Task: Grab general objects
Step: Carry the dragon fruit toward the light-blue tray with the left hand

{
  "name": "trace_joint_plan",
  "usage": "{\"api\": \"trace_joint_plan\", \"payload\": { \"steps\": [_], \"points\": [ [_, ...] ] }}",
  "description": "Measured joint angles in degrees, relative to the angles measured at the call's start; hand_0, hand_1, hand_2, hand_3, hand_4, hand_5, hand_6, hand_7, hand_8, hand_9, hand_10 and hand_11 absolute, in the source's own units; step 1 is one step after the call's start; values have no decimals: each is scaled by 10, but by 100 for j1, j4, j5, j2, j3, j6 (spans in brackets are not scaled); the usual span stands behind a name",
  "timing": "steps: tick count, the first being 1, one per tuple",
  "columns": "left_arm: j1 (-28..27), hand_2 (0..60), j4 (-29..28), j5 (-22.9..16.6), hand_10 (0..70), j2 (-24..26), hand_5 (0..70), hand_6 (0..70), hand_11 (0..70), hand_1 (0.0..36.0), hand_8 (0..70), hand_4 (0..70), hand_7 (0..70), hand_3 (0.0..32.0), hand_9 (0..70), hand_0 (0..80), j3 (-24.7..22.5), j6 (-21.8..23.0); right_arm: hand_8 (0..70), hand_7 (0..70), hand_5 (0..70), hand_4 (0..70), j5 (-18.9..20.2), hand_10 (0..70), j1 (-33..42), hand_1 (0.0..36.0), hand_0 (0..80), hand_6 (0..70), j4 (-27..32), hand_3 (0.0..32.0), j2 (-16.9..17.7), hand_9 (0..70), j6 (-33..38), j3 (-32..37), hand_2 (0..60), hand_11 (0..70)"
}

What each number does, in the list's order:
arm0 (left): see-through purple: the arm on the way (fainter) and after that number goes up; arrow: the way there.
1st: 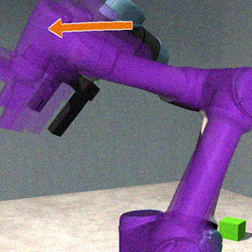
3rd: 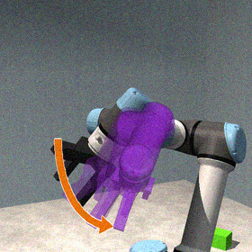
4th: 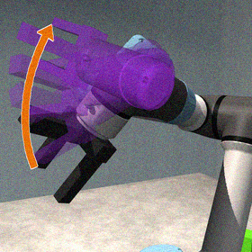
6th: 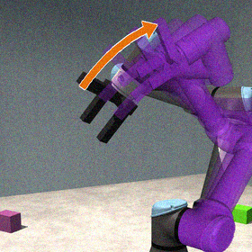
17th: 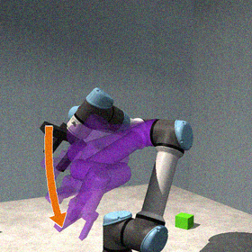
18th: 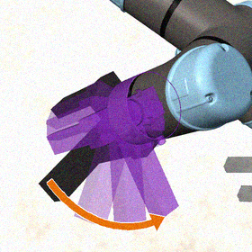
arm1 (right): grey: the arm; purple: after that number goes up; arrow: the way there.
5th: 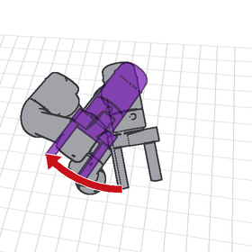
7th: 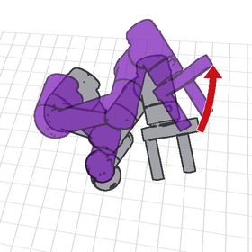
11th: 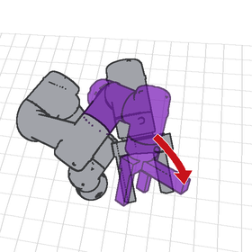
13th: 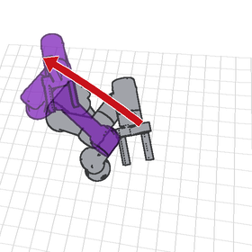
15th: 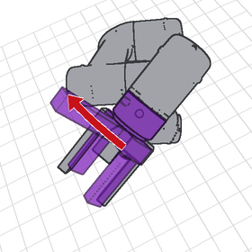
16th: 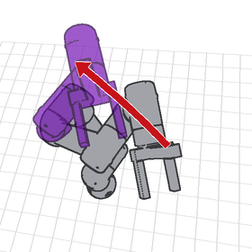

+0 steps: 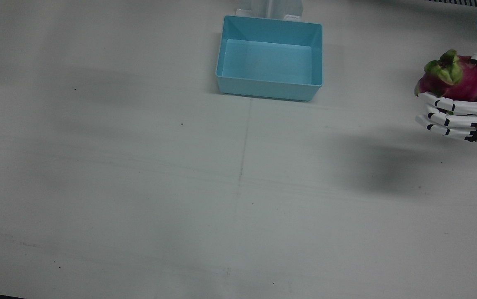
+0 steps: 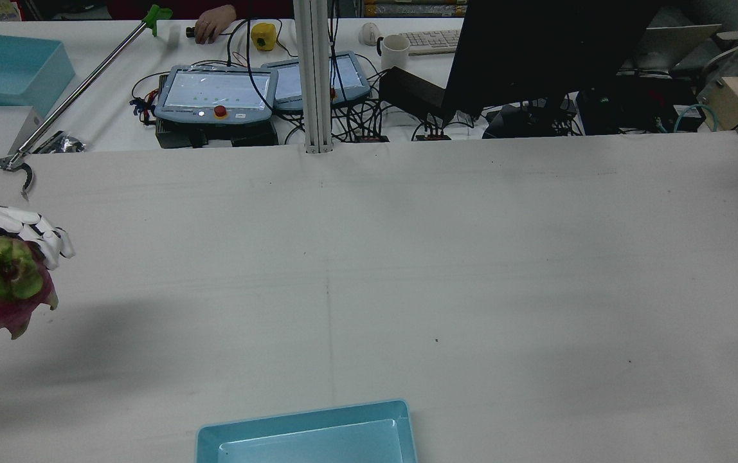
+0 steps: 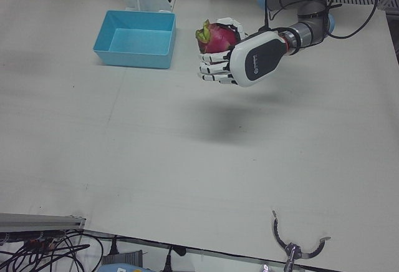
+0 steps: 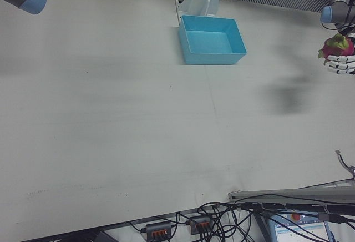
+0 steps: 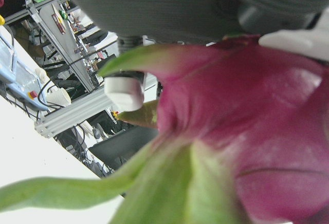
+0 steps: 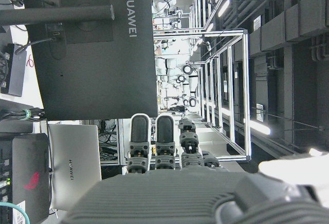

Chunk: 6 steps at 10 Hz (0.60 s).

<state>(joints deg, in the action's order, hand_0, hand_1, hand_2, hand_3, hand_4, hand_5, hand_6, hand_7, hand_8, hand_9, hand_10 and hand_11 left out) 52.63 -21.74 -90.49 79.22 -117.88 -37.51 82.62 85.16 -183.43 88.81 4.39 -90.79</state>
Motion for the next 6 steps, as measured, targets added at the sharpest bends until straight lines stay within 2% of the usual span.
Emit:
{"api": "trace_joint_plan", "payload": {
  "steps": [3,6],
  "points": [
    [-774,600,254,-13,700,26,523,510,700,184,433,700,467,0,384,400,-425,58,0,0,0,0,0,0,0,0,0,0,0,0,0,0,0,0,0,0],
    [-1201,600,490,26,700,40,537,520,700,188,436,700,480,0,389,411,-794,10,0,0,0,0,0,0,0,0,0,0,0,0,2,0,0,0,0,0]
  ]
}}
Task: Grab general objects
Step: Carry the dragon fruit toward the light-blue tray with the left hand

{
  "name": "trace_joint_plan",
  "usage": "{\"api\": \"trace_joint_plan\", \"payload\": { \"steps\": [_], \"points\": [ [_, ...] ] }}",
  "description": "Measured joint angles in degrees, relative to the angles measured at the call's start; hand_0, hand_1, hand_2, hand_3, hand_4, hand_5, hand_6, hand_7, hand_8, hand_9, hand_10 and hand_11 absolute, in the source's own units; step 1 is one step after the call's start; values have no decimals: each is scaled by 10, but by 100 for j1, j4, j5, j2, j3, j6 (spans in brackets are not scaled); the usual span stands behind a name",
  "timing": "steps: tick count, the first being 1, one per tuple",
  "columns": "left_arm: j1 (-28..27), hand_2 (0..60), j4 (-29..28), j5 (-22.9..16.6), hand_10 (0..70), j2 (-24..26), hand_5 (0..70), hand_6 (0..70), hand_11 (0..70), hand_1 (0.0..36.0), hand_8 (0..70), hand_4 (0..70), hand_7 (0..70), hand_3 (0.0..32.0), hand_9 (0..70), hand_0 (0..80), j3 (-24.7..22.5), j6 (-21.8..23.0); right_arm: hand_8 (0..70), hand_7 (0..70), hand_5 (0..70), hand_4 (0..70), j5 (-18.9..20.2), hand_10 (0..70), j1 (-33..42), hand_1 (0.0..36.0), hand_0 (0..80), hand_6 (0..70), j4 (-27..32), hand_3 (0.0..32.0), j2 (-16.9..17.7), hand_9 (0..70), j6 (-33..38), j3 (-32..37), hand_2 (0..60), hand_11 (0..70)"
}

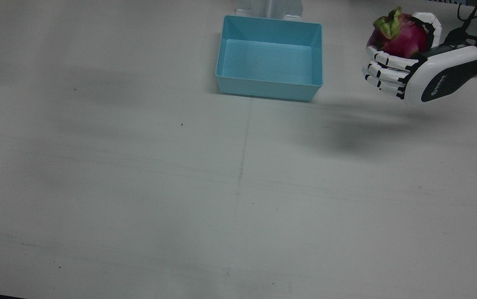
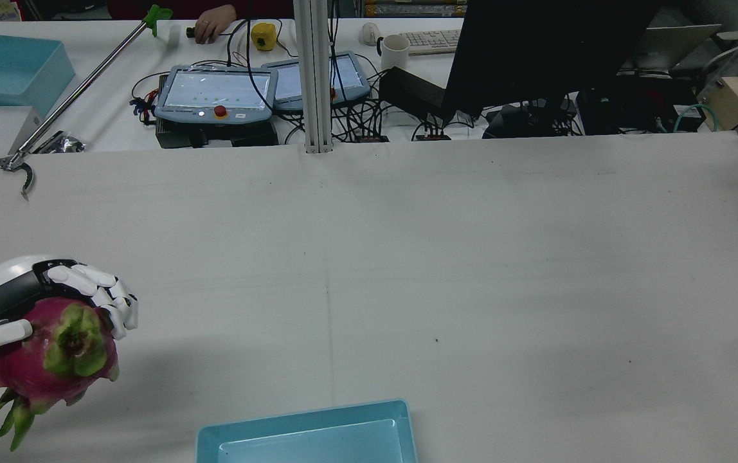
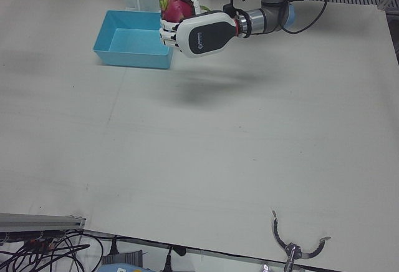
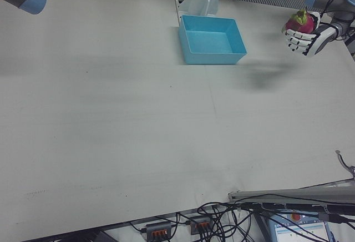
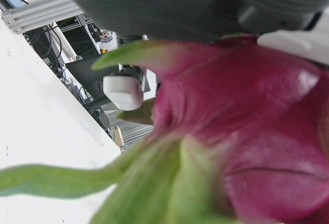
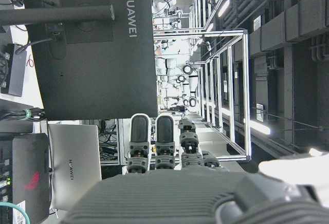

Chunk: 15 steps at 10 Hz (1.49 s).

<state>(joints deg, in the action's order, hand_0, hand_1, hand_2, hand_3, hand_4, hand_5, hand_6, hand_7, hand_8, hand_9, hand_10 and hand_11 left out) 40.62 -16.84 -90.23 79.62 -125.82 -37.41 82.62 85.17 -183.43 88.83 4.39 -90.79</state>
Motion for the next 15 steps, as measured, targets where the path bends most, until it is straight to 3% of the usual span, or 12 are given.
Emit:
{"api": "trace_joint_plan", "payload": {
  "steps": [5,10,15],
  "points": [
    [-1007,600,199,334,700,128,520,470,700,208,404,700,465,0,347,434,-86,-400,0,0,0,0,0,0,0,0,0,0,0,0,-1,0,0,0,0,0],
    [-1583,600,268,485,700,183,528,452,700,224,361,700,461,0,288,445,-132,-506,0,0,0,0,0,0,0,0,0,0,0,0,0,0,0,0,0,0],
    [-2224,600,269,733,700,195,532,440,700,235,367,700,459,0,300,457,-202,-616,0,0,0,0,0,0,0,0,0,0,0,0,-1,0,0,0,0,0]
  ]
}}
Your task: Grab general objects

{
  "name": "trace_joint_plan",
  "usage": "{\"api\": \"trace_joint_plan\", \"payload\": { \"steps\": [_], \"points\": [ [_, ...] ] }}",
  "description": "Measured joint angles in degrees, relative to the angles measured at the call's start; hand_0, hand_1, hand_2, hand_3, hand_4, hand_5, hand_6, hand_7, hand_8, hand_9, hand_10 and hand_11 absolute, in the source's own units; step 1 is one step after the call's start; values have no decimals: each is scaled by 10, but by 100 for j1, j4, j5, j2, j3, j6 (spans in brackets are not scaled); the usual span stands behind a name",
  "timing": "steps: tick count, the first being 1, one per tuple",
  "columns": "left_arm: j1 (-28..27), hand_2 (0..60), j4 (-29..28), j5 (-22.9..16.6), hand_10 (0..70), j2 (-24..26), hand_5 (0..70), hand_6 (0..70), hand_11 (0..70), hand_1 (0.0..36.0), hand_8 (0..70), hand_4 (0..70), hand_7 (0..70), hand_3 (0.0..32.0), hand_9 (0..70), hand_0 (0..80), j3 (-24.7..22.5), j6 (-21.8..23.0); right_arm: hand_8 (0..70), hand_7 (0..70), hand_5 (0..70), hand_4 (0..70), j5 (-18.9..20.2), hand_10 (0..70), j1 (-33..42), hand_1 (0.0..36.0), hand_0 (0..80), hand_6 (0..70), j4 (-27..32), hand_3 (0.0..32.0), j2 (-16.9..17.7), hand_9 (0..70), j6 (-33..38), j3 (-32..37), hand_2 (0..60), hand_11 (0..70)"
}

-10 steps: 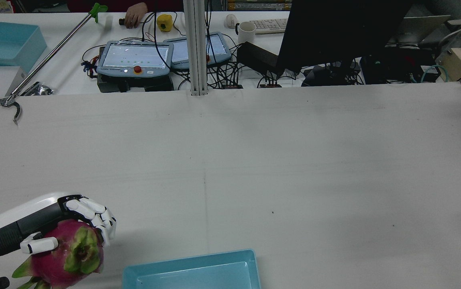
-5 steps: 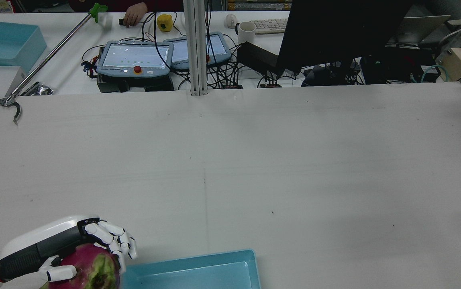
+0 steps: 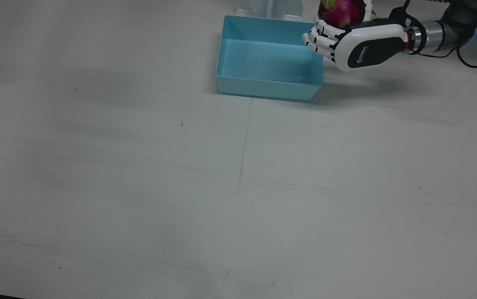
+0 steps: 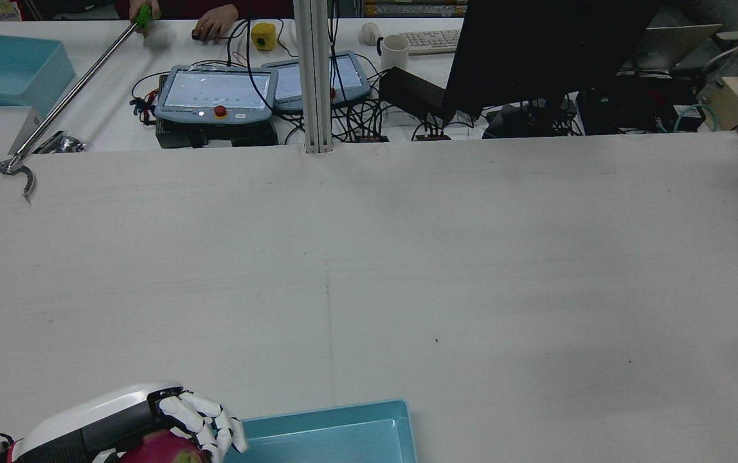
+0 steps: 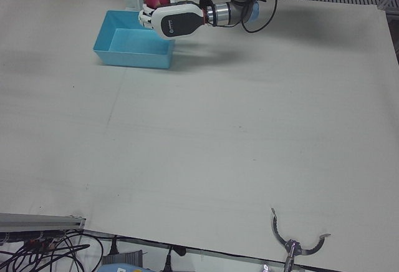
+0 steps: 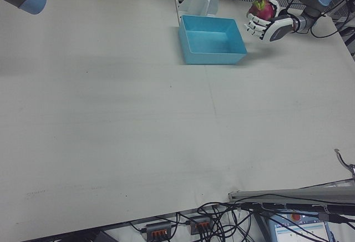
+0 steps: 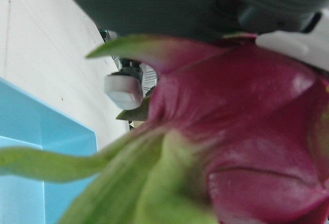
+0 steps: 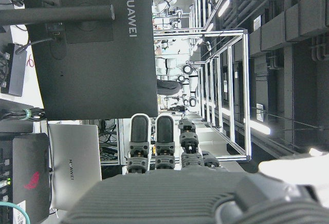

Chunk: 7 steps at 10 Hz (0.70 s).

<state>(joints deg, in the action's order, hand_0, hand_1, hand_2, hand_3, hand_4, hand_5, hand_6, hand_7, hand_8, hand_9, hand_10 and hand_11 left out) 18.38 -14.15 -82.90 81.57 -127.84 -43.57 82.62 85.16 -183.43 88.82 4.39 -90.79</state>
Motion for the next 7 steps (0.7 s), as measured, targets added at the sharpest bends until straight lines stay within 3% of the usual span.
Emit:
{"api": "trace_joint_plan", "payload": {
  "steps": [2,5,6,7],
  "points": [
    [-290,600,96,140,700,151,519,428,700,230,361,700,449,0,293,454,-51,-137,0,0,0,0,0,0,0,0,0,0,0,0,2,0,0,0,0,0],
    [-732,600,921,263,700,946,483,406,700,215,357,700,425,0,291,425,-114,-346,0,0,0,0,0,0,0,0,0,0,0,0,4,0,0,-4,0,0],
    [-795,600,1203,271,700,1226,449,376,700,190,345,700,416,0,280,436,-113,-372,0,0,0,0,0,0,0,0,0,0,0,0,4,0,0,-3,0,0],
    [-828,475,1415,277,700,1446,312,270,700,119,274,568,405,0,210,459,-93,-385,0,0,0,0,0,0,0,0,0,0,0,0,4,0,0,-2,0,0]
  ]
}}
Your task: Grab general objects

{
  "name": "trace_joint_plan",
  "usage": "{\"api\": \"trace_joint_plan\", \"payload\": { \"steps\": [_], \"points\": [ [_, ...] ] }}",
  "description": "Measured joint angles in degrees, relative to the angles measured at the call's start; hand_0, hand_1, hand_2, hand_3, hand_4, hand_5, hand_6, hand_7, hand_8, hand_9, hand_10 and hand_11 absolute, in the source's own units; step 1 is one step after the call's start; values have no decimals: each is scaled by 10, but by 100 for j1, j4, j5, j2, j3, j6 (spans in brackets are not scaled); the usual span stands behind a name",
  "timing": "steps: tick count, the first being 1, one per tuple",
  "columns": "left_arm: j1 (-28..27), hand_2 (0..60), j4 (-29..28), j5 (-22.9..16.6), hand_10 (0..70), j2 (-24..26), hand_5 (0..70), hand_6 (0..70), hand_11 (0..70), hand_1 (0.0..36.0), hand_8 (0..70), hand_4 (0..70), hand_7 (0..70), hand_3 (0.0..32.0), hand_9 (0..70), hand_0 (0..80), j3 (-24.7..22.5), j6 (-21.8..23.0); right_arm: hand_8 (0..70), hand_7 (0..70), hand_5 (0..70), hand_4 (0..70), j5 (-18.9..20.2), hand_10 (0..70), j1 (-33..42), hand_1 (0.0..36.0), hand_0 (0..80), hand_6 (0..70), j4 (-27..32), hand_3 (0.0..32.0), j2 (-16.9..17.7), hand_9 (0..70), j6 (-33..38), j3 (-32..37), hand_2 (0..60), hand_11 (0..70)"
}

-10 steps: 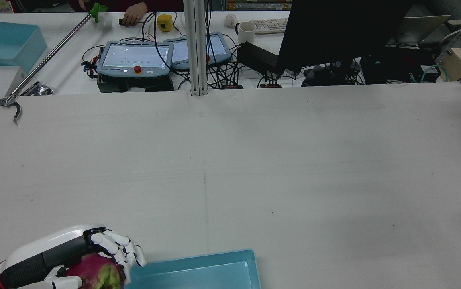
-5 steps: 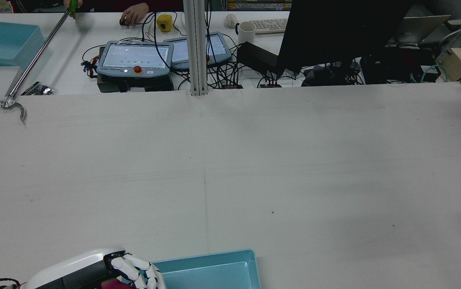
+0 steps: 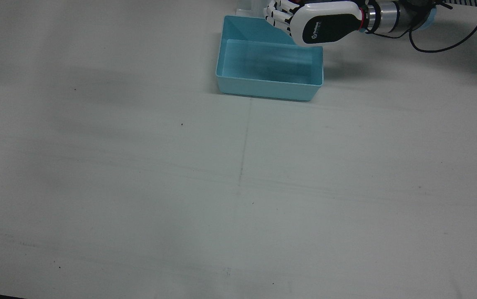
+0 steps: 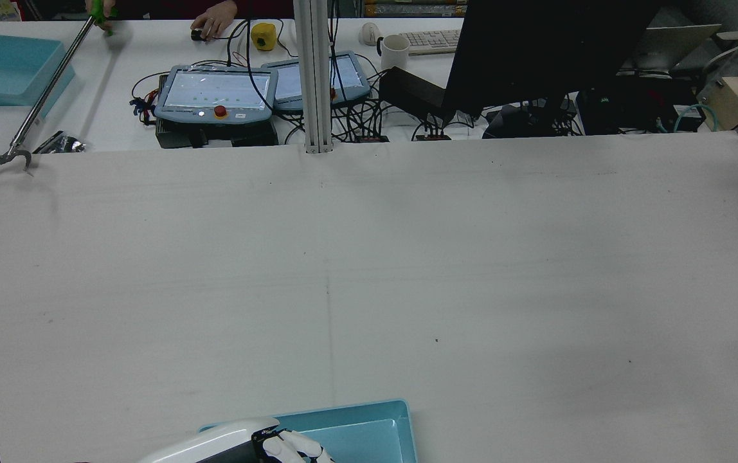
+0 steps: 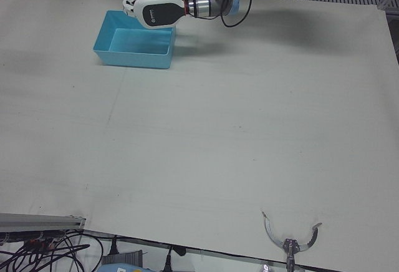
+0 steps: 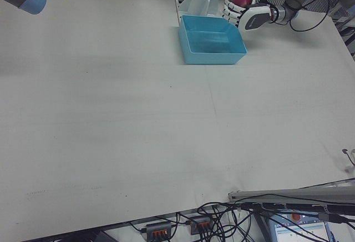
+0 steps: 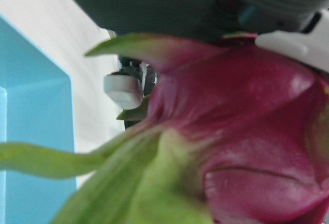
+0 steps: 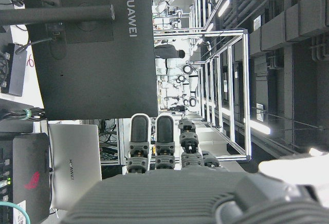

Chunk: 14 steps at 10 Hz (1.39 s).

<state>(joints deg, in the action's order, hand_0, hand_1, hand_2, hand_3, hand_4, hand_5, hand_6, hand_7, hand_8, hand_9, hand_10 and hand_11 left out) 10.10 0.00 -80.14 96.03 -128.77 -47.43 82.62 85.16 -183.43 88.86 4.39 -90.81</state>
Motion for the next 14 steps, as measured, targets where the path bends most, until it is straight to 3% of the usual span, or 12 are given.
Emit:
{"api": "trace_joint_plan", "payload": {
  "steps": [1,2,3,4,5,6,7,11,14],
  "points": [
    [-16,292,127,3,615,133,219,197,700,109,227,464,398,0,164,469,27,-7,0,0,0,0,0,0,0,0,0,0,0,0,0,0,0,1,0,0],
    [-23,223,180,5,560,195,175,165,700,117,204,416,397,0,140,482,47,-7,0,0,0,0,0,0,0,0,0,0,0,0,0,0,0,2,0,0],
    [-29,199,195,6,475,225,113,120,675,136,173,331,365,0,103,491,57,-6,0,0,0,0,0,0,0,0,0,0,0,0,0,0,0,2,0,0],
    [-58,133,187,11,363,243,53,69,522,139,126,246,312,0,53,495,59,-3,0,0,0,0,0,0,0,0,0,0,0,0,0,0,0,2,0,0],
    [-124,23,174,41,237,266,0,19,354,120,68,186,252,0,36,491,60,-2,0,0,0,0,0,0,0,0,0,0,0,0,0,0,0,2,0,0],
    [-224,0,165,92,221,303,0,0,333,109,43,102,233,0,32,488,73,-4,0,0,0,0,0,0,0,0,0,0,0,0,0,0,0,2,0,0],
    [-311,0,161,140,195,358,0,0,296,106,32,60,213,0,28,487,108,-8,0,0,0,0,0,0,0,0,0,0,0,0,0,0,0,2,0,0],
    [-377,0,158,176,181,448,0,0,275,93,15,15,196,0,25,478,205,-5,0,0,0,0,0,0,0,0,0,0,0,0,0,0,0,2,0,0],
    [-377,0,160,172,173,459,0,0,261,86,27,43,205,0,27,474,216,2,0,0,0,0,0,0,0,0,0,0,0,0,0,0,0,2,0,0]
  ]
}}
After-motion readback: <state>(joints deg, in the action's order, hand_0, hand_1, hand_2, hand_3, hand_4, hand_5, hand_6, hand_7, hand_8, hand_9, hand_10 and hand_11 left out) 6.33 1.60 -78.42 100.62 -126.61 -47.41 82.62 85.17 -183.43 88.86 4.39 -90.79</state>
